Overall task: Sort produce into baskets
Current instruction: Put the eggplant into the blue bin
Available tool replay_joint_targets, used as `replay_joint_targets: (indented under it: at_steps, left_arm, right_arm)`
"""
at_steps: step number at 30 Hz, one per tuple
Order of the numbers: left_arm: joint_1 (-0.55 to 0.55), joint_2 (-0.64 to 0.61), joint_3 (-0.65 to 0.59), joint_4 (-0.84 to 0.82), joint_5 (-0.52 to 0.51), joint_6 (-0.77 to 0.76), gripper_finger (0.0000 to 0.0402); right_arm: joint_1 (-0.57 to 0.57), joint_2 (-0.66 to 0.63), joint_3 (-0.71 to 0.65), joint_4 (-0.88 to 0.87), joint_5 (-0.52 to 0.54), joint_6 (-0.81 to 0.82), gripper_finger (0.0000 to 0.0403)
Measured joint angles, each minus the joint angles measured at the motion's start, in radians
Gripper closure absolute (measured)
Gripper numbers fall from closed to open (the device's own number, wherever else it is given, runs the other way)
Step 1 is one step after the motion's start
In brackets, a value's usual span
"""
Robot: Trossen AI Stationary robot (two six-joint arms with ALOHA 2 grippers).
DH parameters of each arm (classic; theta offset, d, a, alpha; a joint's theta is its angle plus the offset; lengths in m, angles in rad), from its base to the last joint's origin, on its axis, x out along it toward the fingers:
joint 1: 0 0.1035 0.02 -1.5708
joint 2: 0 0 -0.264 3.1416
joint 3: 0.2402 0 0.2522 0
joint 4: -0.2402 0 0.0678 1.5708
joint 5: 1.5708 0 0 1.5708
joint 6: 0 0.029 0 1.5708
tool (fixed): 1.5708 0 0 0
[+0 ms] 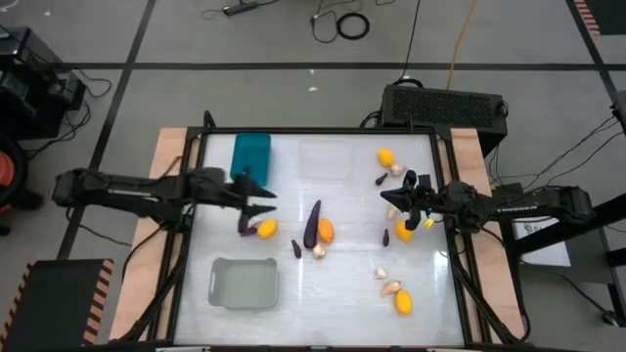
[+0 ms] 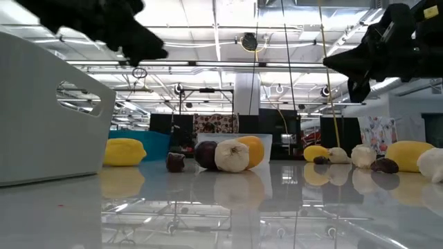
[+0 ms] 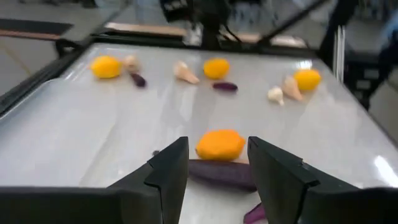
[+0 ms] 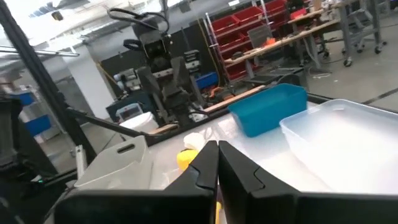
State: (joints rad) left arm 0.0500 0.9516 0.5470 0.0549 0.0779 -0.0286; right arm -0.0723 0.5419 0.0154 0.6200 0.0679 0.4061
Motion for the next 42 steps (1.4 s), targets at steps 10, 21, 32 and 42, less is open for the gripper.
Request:
replay_joint_targets:
  at_steps: [10,21,32,42]
  left_arm:
    - [-0.029,0.424,0.295,-0.076,0.034,-0.258,0.0229]
    - [0.022,0.732,0.589,-0.324,0.025,-0.559,0.0229]
    - [0.067,0.889,0.607,-0.335,0.02,-0.648,0.0229]
    - [0.087,0.921,0.608,-0.343,-0.021,-0.647,0.0229]
  right_arm:
    - [0.065,0.001,0.0,0.085,-0.044,-0.029,0.0399]
    - [0.068,0.001,0.0,0.089,-0.044,-0.003,0.0399]
    - [0.068,0.002,0.0,0.087,-0.048,-0.006,0.0399]
    - [0.068,0.002,0.0,0.081,-0.048,-0.017,0.0399]
